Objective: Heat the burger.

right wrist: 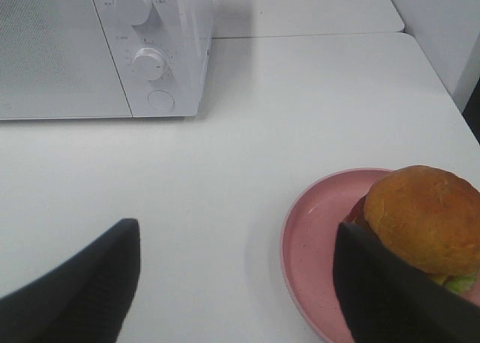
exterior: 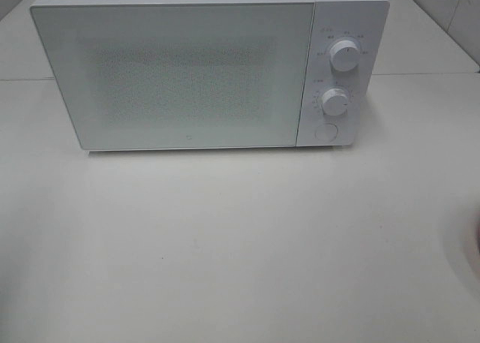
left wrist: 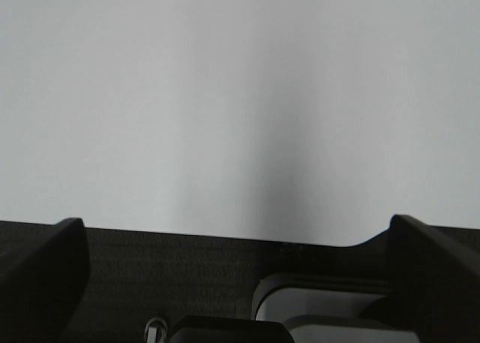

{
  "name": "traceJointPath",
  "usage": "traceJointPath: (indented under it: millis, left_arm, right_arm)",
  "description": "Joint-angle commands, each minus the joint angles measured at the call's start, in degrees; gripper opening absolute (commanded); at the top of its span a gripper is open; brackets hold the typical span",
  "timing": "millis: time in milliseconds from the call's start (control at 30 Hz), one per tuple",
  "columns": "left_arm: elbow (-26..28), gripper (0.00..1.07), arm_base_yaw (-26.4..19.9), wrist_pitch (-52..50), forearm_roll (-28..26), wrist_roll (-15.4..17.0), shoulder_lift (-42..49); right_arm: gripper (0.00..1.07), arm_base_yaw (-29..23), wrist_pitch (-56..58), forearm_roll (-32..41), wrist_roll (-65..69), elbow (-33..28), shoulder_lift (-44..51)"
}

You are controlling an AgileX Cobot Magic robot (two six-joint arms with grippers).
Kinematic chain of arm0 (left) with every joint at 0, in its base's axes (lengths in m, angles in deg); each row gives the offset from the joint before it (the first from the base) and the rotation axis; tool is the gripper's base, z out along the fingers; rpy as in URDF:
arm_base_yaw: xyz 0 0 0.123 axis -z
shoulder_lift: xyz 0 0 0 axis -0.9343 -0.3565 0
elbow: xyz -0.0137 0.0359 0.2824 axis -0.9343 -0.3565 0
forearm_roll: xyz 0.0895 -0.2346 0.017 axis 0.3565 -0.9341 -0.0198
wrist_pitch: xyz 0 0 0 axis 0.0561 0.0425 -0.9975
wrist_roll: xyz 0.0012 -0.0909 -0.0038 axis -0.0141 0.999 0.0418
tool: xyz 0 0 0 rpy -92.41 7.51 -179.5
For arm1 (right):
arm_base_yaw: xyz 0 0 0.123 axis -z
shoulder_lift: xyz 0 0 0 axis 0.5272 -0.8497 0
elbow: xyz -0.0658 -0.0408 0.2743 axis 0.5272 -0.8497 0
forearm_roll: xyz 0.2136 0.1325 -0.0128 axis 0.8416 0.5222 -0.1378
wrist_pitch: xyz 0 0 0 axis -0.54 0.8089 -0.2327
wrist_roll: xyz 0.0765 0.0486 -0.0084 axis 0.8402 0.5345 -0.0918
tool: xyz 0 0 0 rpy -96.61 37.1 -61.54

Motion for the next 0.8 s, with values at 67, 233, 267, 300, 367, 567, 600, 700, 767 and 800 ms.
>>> traceJointPath:
  millis: [67,233,267,300,367,567,600,700,767,800]
  left_arm:
    - [-3.3,1.0,-0.2,-0.1,0.3,-0.2,8.5]
    - [-8.0,1.0,-0.2,-2.8,0.3,-0.3,19.5]
    - [-7.7,1.0,-0.2,-4.6,0.3,-0.3,22.6]
    - [-8.0,1.0,-0.2,-5.0,0.3,-0.3,24.2]
    - [-9.0,1.0,-0.2,-6.8,0.2,-0.3,27.1]
    - [-9.9,1.0,-0.2,-8.4,-1.1,-1.7,32.9]
    - [-9.9,1.0,-0.2,-8.4,-1.1,-1.7,32.9]
    - [-9.9,1.0,-0.2,-8.4,-1.8,-1.7,35.8]
    - [-9.9,1.0,-0.2,-8.4,-1.8,-1.7,36.3]
    - [-9.9,1.0,-0.2,-8.4,-1.8,-1.7,37.5]
  right_arm:
    - [0.71,0.3,0.0,0.2,-0.2,-0.1,1.7]
    - [0.71,0.3,0.0,0.2,-0.2,-0.1,1.7]
    - [0.71,0.3,0.0,0.2,-0.2,-0.1,1.7]
    - [0.71,0.3,0.0,0.2,-0.2,-0.1,1.7]
    - [0.71,0.3,0.0,0.2,-0.2,-0.1,1.7]
    - [0.71,0.3,0.0,0.1,-0.2,-0.1,1.7]
    - [0.71,0.3,0.0,0.1,-0.2,-0.1,1.7]
    - [0.71,0.3,0.0,0.1,-0.2,-0.1,1.7]
    - [0.71,0.3,0.0,0.1,-0.2,-0.1,1.7]
    - [0.71,0.3,0.0,0.1,-0.2,-0.1,1.7]
